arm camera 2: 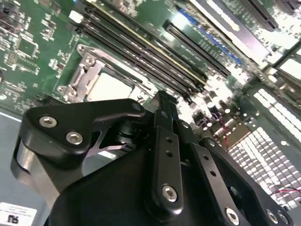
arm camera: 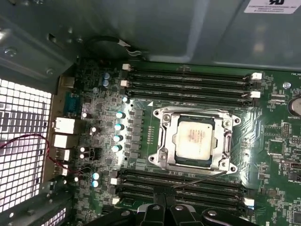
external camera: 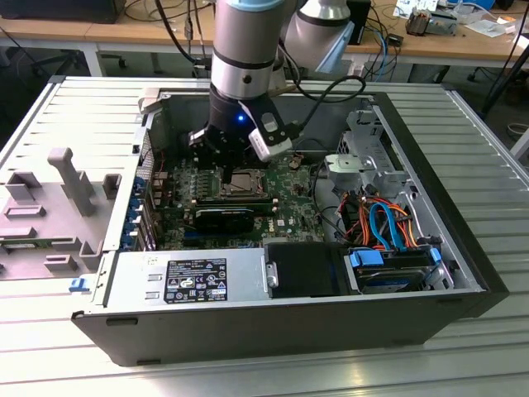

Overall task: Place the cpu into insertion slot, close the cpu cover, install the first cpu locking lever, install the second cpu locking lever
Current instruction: 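Install the second cpu locking lever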

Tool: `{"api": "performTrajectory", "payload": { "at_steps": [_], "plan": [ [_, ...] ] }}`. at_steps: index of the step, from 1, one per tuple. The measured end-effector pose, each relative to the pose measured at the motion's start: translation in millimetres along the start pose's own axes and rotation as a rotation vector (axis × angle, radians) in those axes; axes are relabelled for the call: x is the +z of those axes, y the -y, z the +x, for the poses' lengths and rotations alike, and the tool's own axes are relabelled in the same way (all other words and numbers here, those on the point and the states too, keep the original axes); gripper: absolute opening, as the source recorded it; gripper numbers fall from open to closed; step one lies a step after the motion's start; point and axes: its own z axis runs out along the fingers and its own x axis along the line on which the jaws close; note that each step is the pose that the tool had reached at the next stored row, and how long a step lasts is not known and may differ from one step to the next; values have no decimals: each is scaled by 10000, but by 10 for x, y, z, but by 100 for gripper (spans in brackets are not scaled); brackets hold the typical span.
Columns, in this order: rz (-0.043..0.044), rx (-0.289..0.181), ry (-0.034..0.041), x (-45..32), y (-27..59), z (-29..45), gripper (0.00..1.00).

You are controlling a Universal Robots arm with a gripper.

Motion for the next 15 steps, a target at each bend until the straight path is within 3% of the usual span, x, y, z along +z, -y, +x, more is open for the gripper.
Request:
{"api": "performTrajectory", "payload": {
  "at_steps": [6, 11, 15],
  "plan": [
    [-42, 7, 5, 37, 1, -5, 11],
    [-41, 7, 5, 179, 6, -20, 11],
    [-41, 6, 4, 307, 6, 12, 11]
  ]
}}
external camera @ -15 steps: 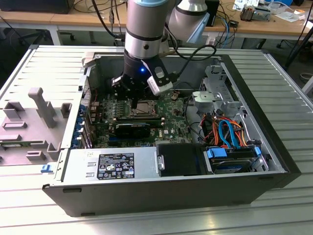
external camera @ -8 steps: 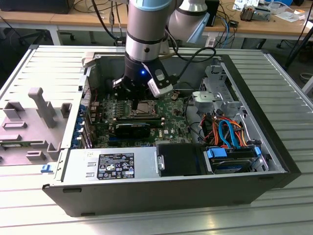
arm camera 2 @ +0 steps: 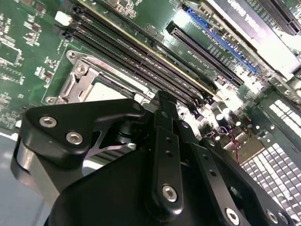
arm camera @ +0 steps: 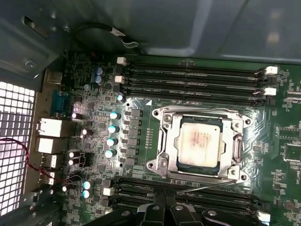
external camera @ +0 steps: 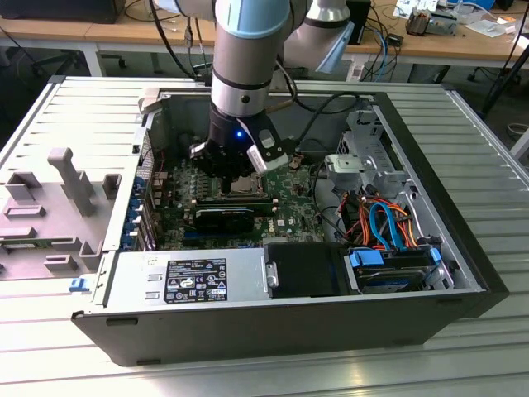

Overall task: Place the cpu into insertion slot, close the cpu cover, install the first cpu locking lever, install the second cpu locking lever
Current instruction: 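Install the second cpu locking lever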

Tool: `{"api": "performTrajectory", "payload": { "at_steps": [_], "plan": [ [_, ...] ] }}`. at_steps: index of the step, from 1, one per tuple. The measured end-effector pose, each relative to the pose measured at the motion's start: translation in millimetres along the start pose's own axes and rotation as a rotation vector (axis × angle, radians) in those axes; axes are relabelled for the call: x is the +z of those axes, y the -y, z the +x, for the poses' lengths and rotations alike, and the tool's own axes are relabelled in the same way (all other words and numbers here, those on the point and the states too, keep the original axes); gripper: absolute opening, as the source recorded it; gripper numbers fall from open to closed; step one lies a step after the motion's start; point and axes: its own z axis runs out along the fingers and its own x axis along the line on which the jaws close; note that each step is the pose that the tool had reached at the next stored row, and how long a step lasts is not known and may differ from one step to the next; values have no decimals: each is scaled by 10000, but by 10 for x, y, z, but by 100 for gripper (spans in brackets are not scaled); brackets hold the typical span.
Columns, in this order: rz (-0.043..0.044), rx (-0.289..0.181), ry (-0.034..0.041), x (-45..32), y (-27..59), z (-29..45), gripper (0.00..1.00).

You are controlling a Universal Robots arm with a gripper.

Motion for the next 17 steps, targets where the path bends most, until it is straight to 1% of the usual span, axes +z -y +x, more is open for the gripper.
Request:
{"api": "performTrajectory", "payload": {
  "at_steps": [1, 2, 6, 8, 11, 13, 14, 15, 17],
  "plan": [
    [0, 1, 0, 49, 0, 13, 11],
    [1, 1, -1, 77, 1, 15, 11],
    [3, -24, 0, 168, 2, 28, 11],
    [17, -166, -7, 220, 1, 55, 11],
    [8, -468, -15, 269, -9, 75, 11],
    [4, -548, -16, 272, -24, 73, 11],
    [-17, -607, -15, 272, -27, 72, 11],
    [-65, -674, -11, 276, -31, 72, 11],
    [-129, -727, -7, 288, -31, 73, 11]
  ]
}}
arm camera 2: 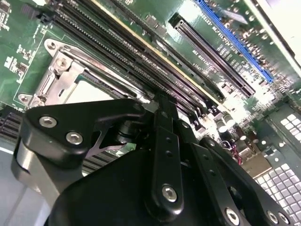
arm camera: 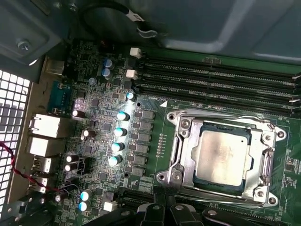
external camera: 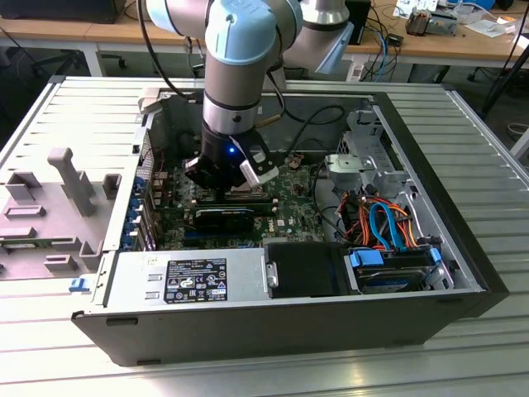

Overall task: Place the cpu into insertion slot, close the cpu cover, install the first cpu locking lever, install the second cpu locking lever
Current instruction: 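Install the second cpu locking lever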

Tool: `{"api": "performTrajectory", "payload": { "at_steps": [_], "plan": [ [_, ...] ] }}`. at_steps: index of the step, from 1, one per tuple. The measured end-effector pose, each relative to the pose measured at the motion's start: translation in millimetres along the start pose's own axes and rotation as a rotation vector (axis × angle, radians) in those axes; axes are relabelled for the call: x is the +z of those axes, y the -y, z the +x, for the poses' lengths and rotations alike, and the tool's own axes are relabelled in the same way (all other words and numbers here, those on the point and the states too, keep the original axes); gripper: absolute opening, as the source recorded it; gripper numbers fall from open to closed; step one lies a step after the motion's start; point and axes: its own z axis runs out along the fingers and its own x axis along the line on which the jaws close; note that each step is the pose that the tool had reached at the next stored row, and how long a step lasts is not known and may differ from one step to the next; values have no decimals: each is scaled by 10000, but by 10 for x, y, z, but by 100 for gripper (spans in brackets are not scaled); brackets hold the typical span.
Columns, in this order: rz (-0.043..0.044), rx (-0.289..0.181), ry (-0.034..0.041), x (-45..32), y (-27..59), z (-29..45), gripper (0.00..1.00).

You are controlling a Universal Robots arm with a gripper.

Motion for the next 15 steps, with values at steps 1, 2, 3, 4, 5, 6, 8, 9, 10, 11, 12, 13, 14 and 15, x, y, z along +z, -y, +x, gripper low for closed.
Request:
{"api": "performTrajectory", "payload": {
  "at_steps": [1, 2, 3, 4, 5, 6, 8, 9, 10, 11, 12, 13, 14, 15],
  "plan": [
    [-47, -35, 6, 13, 1, 0, 11],
    [-89, -67, 12, 28, 2, 0, 11],
    [-112, -86, 16, 37, 3, 0, 11],
    [-186, -109, 36, 54, -5, -5, 11],
    [-206, -137, 37, 53, -2, -3, 11],
    [-232, -159, 41, 52, 0, -4, 11],
    [-259, -173, 43, 53, 1, -1, 11],
    [-264, -177, 46, 53, 2, -1, 11],
    [-268, -181, 54, 54, 4, 1, 11],
    [-265, -183, 80, 48, 5, 5, 11],
    [-258, -185, 110, 31, 5, 10, 11],
    [-233, -186, 132, 7, 3, 13, 11],
    [-185, -182, 117, -35, 4, 19, 11],
    [-157, -179, 114, -66, 1, 23, 11]
  ]
}}
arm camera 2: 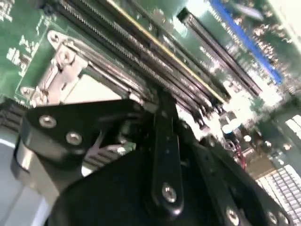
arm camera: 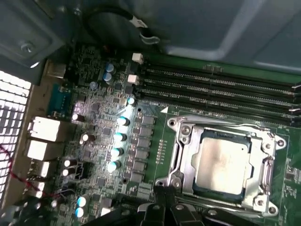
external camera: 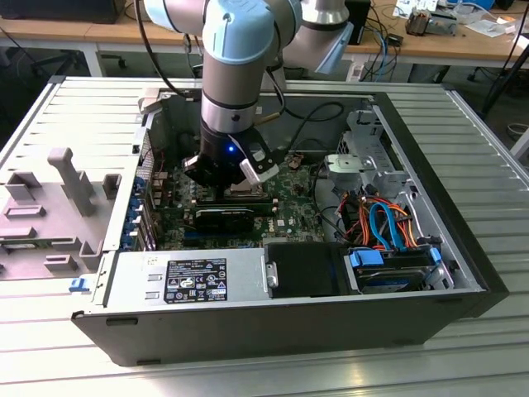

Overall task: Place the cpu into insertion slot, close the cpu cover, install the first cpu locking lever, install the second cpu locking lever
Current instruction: 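Install the second cpu locking lever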

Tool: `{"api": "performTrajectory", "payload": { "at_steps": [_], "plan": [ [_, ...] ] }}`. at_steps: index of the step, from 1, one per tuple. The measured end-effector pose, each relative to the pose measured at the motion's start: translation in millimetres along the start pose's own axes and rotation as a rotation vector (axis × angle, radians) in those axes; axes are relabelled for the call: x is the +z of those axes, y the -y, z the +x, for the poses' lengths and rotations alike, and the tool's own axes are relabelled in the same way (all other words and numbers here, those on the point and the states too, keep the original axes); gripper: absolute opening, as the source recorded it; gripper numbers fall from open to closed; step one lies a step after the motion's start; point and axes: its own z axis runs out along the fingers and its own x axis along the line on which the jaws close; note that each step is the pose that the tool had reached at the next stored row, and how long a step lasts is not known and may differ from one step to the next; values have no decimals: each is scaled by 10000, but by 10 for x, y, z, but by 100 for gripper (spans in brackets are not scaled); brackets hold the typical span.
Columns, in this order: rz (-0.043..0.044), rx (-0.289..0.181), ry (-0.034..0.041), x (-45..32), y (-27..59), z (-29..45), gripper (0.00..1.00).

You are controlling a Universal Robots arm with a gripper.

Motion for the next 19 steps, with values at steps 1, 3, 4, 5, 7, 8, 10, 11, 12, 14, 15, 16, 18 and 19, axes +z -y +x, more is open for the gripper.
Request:
{"api": "performTrajectory", "payload": {
  "at_steps": [1, 3, 4, 5, 7, 8, 10, 11, 12, 14, 15, 16, 18, 19],
  "plan": [
    [36, 6, 0, -28, -3, 4, 11],
    [122, 14, -13, -55, -4, 7, 11],
    [123, 15, -14, -55, -4, 7, 11],
    [116, 15, -13, -42, -3, 7, 11],
    [85, 12, -7, -11, -1, 5, 11],
    [76, 11, -5, -1, 0, 4, 11],
    [27, 5, 3, 29, 3, 1, 11],
    [-6, 0, 10, 38, 3, -1, 11],
    [-36, -3, 16, 42, 4, -1, 11],
    [-89, -8, 26, 47, 4, -1, 11],
    [-110, -11, 30, 48, 4, -2, 11],
    [-138, -14, 36, 49, 4, -1, 11],
    [-184, -19, 43, 57, 5, -2, 11],
    [-249, -26, 51, 78, 7, -3, 11]
  ]
}}
